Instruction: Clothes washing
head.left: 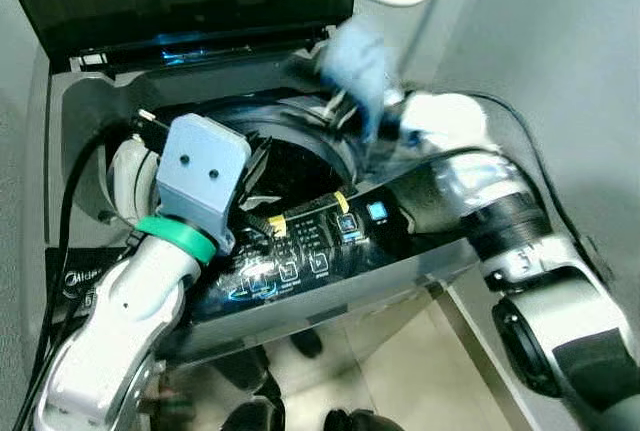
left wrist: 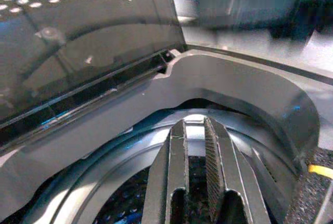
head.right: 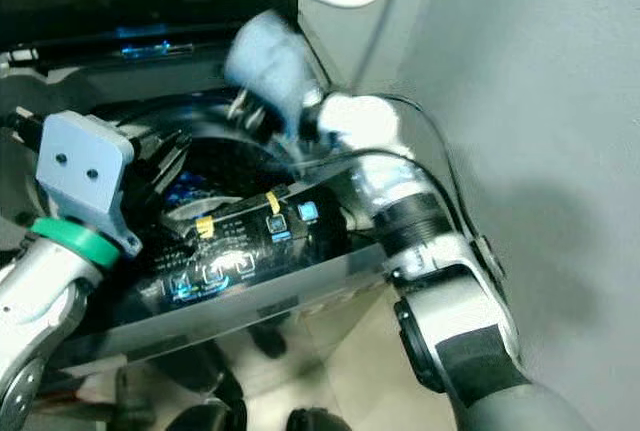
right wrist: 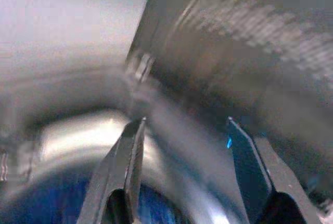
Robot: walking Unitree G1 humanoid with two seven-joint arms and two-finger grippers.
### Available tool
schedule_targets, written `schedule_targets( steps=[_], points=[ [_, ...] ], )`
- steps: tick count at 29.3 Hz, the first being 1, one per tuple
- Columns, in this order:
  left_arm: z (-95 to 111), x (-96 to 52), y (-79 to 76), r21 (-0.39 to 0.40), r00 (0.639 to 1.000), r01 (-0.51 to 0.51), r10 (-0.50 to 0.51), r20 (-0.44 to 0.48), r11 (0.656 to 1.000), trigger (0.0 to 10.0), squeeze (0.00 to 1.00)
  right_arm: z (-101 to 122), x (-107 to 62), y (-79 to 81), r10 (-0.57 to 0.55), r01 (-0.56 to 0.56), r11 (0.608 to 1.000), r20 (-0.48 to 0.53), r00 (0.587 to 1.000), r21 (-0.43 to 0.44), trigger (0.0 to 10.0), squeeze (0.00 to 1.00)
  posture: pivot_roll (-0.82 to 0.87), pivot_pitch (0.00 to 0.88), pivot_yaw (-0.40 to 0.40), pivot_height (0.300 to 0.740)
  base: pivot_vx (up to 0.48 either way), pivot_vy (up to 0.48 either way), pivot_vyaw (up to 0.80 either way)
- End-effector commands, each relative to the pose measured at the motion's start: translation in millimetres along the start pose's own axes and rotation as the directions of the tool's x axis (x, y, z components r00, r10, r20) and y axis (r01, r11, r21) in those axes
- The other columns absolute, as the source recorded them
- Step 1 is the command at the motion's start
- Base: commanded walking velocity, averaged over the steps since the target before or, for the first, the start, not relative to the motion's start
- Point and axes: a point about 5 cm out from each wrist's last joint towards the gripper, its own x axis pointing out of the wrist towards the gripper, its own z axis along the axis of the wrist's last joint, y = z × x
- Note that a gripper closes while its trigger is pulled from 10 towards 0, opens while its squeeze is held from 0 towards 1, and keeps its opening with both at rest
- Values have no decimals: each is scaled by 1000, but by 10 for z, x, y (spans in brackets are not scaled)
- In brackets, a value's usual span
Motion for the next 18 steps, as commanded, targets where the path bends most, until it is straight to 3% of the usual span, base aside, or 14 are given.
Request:
schedule_targets(
  steps=[1,3,4,7,10,11,12,15,18],
  points=[
    [-4,-6,21,16,1000,-8,8,-1,1000,10000,0,26,-110,-43,-50,45,995,59,997,95,10000,0,97,84,28,740,0,0,0],
    [10,13,63,24,1000,-27,27,5,999,10000,0,85,-349,-11,-65,37,980,138,988,198,10000,0,94,85,35,740,0,0,0],
    [10,13,63,24,1000,-27,27,5,999,10000,0,85,-349,-11,-65,37,980,138,988,198,10000,0,94,85,35,740,0,0,0],
    [30,51,115,31,999,-47,46,16,998,10000,0,159,-664,147,-24,-37,961,215,976,274,10000,0,89,86,40,740,0,0,0],
    [30,51,115,31,999,-47,46,16,998,10000,0,159,-664,147,-24,-37,961,215,976,274,10000,0,89,86,40,740,0,0,0],
    [39,68,137,33,998,-55,54,21,998,10000,0,194,-739,188,-30,-43,957,243,970,288,10000,0,82,87,48,740,0,0,0],
    [58,112,198,31,996,-81,80,33,996,10000,0,290,-852,231,-63,-38,950,309,949,309,10000,0,70,85,63,740,0,0,0],
    [71,140,243,28,994,-101,100,41,995,10000,0,362,-928,256,-86,-37,944,353,932,328,10000,0,68,85,65,740,0,0,0],
    [121,229,383,25,985,-158,156,67,987,10000,0,506,-1056,259,-161,-19,929,449,879,370,10000,0,64,81,73,740,0,0,0]
  ],
)
